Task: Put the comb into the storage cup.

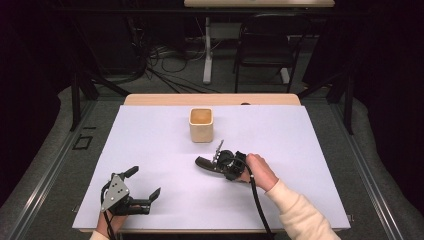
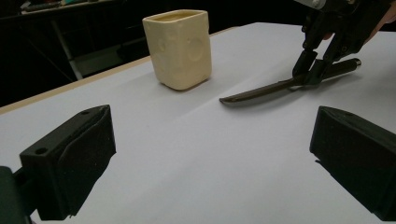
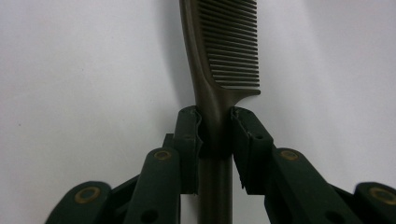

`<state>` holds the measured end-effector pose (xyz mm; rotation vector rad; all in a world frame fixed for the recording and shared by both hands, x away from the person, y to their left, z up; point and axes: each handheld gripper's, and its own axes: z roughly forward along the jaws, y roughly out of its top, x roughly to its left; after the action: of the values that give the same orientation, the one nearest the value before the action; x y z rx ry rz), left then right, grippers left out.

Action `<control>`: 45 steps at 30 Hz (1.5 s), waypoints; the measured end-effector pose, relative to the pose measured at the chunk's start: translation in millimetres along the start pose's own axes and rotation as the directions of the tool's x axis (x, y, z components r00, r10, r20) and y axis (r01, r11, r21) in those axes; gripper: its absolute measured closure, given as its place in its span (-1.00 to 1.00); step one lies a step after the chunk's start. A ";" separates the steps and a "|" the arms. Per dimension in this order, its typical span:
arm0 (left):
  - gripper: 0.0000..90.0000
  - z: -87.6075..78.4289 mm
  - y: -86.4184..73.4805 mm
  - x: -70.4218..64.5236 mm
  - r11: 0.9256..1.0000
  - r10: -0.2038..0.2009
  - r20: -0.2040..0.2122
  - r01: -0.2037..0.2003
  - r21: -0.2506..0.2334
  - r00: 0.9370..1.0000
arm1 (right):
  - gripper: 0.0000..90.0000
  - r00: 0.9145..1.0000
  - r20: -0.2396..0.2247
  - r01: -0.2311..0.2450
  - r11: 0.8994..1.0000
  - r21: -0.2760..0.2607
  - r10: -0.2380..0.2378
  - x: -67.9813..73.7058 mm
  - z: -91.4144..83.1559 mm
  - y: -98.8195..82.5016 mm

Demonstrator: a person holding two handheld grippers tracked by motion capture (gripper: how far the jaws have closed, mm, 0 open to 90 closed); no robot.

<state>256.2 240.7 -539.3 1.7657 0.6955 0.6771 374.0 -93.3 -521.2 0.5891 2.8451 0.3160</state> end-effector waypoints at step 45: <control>-0.99 -0.6 0.2 -0.1 1.000 -0.005 -0.005 0.005 -0.003 1.000 | 0.61 0.995 -0.057 -0.097 0.961 -0.261 0.085 -9.3 -38.3 -22.8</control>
<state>255.7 241.0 -539.0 1.7600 0.7018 0.6794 364.3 -123.8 -488.8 0.6641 2.7565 0.7187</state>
